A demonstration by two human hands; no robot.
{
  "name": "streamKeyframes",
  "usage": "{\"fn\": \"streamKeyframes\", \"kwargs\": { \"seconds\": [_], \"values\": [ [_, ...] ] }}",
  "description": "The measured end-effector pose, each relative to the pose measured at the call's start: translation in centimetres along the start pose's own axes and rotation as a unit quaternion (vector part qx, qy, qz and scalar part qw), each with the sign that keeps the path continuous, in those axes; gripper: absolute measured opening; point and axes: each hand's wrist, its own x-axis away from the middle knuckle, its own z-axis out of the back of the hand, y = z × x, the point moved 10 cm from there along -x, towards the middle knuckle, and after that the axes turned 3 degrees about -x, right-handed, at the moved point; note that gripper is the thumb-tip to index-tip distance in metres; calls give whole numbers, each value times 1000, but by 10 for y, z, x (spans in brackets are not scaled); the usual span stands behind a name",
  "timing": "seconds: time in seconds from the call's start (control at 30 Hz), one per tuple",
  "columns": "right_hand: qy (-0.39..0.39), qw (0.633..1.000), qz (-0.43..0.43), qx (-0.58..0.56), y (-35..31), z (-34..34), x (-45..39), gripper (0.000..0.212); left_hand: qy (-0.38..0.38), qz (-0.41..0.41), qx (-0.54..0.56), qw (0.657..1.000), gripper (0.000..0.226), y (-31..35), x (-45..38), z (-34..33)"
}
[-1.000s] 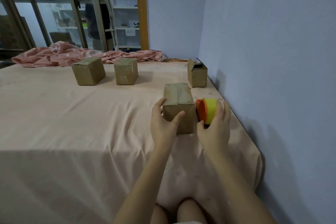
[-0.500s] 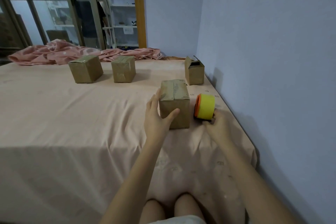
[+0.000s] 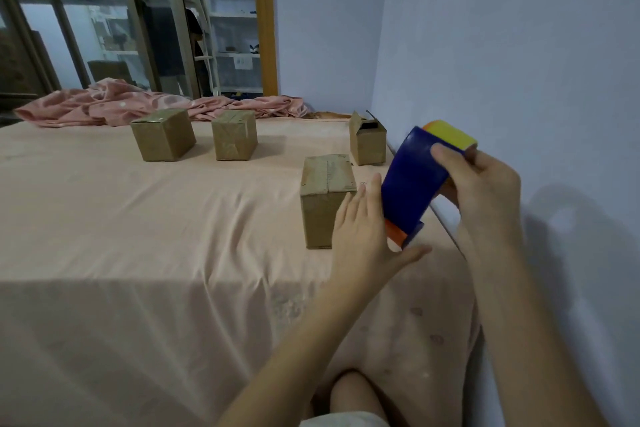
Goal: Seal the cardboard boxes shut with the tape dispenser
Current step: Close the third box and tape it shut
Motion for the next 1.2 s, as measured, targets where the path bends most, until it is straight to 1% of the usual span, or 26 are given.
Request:
{"fn": "streamKeyframes", "kwargs": {
  "seconds": [0.07, 0.13, 0.23, 0.27, 0.33, 0.37, 0.4, 0.43, 0.47, 0.5, 0.53, 0.57, 0.63, 0.67, 0.7, 0.73, 0.83, 0.97, 1.0, 1.07, 1.13, 1.2],
  "values": [
    [18, 998, -12, -51, -3, 2, 4, 8, 36, 11, 38, 999, 80, 4, -2, 11],
    [-6, 998, -13, -69, -4, -5, 7, 15, 60, 12, 47, 997, 71, 7, -5, 22],
    [-102, 994, 16, 30, -5, -28, 13, 45, 54, -7, 39, 998, 76, 6, -8, 33],
    [-119, 991, 22, 57, -4, -33, 15, 47, 48, -14, 40, 998, 78, 5, -10, 37],
    [-130, 989, 44, 61, -6, -38, 16, 40, 19, -26, 49, 998, 86, 3, -14, 40],
    [-126, 989, 61, 41, -8, -38, 17, 37, -16, -25, 72, 997, 92, 0, -15, 37],
    [-116, 990, 76, 5, -11, -38, 19, 33, -61, -7, 122, 991, 99, -4, -14, 32],
    [-98, 991, 85, -37, -12, -36, 20, 29, -105, 31, 201, 973, 106, -11, -11, 27],
    [-70, 991, 84, -79, -11, -32, 21, 25, -134, 77, 285, 946, 111, -17, -7, 24],
    [-38, 990, 75, -115, -8, -28, 22, 22, -140, 113, 350, 919, 112, -24, -5, 23],
    [-7, 988, 61, -143, -5, -24, 21, 21, -130, 139, 385, 903, 109, -31, -3, 24],
    [16, 985, 45, -167, 0, -21, 21, 23, -113, 160, 414, 889, 101, -38, -1, 26],
    [42, 978, 17, -206, 9, -19, 18, 35, -74, 194, 478, 853, 69, -49, 0, 30],
    [50, 975, 7, -218, 13, -19, 18, 39, -71, 199, 492, 845, 54, -50, 1, 30],
    [53, 972, 2, -228, 15, -20, 18, 39, -77, 197, 497, 841, 45, -49, 1, 29],
    [51, 970, 0, -237, 18, -23, 18, 37, -86, 193, 502, 839, 43, -48, 2, 26],
    [58, 962, -8, -266, 23, -26, 21, 34, -78, 206, 530, 819, 44, -48, 4, 21],
    [68, 957, -28, -281, 29, -27, 24, 24, -56, 225, 557, 797, 45, -51, 5, 18],
    [70, 956, -32, -284, 30, -27, 24, 23, -50, 236, 554, 797, 44, -54, 6, 17],
    [71, 955, -36, -287, 32, -28, 25, 22, -31, 259, 524, 811, 36, -61, 6, 18],
    [76, 955, -40, -284, 33, -30, 27, 25, 2, 271, 478, 835, 29, -66, 6, 21],
    [93, 954, -49, -282, 38, -31, 30, 34, 53, 262, 416, 869, 28, -68, 4, 32]
  ]
}}
